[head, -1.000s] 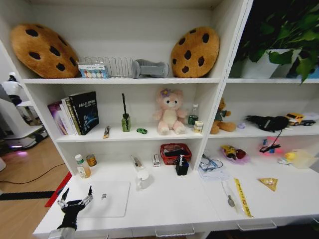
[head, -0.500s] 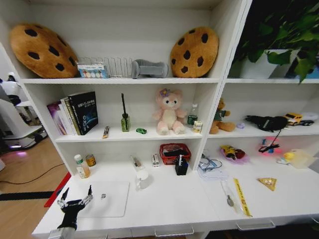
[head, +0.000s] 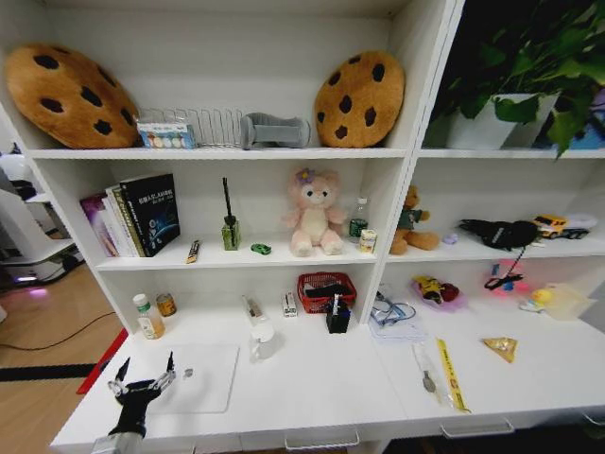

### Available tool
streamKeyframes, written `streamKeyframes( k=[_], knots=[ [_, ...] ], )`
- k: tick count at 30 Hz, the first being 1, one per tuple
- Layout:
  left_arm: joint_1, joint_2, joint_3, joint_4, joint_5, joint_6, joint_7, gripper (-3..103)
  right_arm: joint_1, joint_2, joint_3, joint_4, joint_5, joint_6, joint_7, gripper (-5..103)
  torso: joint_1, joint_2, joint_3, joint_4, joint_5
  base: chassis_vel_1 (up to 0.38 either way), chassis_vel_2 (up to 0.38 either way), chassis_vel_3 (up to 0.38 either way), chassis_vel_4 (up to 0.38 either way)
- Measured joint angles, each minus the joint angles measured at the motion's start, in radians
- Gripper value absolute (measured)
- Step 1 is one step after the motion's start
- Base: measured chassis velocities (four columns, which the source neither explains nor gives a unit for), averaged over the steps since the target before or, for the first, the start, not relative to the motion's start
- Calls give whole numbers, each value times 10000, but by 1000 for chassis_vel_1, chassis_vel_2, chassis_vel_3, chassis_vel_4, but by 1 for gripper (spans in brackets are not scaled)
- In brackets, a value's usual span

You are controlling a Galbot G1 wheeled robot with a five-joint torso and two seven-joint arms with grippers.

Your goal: Organize the objects on the table.

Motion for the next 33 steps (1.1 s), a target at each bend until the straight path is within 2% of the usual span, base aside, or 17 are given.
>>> streamKeyframes(
  k=[13, 21, 27, 33],
  knots=[
    [61, -41, 13, 38, 54, 0, -1, 100, 854, -106, -330, -843, -111, -12, -275, 29, 0, 0, 0, 0, 1, -63, -67, 53, 65],
    [25, 8, 43, 96, 50, 12, -7, 100, 1156, 72, -369, -968, -583, -19, -141, 29, 0, 0, 0, -1, 0, -174, -158, 158, 163],
    [-14, 91, 69, 127, 21, 48, -29, 100, 1437, 234, -414, -1249, -905, -32, -125, 29, -1, 0, 0, -3, 0, -24, -51, 49, 33],
    [-31, 130, 105, 238, 19, 52, -36, 100, 2149, 426, -606, -1978, -1334, -35, -416, 29, -1, 0, 0, 1, 0, 6, 11, -4, -6]
  ],
)
